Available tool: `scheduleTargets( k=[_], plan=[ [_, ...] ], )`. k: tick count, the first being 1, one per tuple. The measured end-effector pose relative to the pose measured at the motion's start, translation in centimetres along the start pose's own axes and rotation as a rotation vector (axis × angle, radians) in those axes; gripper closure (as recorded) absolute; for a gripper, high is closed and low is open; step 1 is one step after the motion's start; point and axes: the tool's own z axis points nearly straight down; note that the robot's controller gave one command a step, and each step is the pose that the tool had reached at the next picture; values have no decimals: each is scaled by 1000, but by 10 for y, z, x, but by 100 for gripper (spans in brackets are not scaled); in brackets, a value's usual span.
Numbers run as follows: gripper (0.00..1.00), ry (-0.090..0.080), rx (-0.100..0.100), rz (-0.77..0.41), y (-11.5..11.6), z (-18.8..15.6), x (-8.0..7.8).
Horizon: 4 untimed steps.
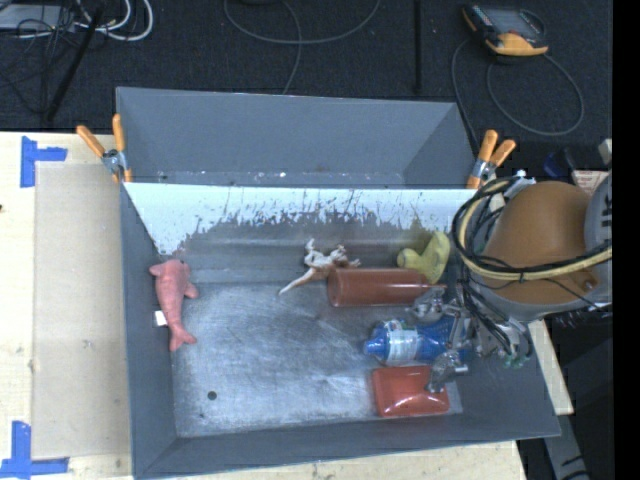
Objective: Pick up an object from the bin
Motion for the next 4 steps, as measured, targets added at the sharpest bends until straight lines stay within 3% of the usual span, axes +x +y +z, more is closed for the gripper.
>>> scheduleTargets(
  k=[1, 2, 3, 4],
  plan=[
    [0, -10, 7, -84, -45, 58, -48],
    [0, 8, -7, -79, -52, 86, -73],
    [0, -6, 1, -80, -53, 72, -67],
    [100, 2, -1, -128, 8, 67, -42]
  ],
)
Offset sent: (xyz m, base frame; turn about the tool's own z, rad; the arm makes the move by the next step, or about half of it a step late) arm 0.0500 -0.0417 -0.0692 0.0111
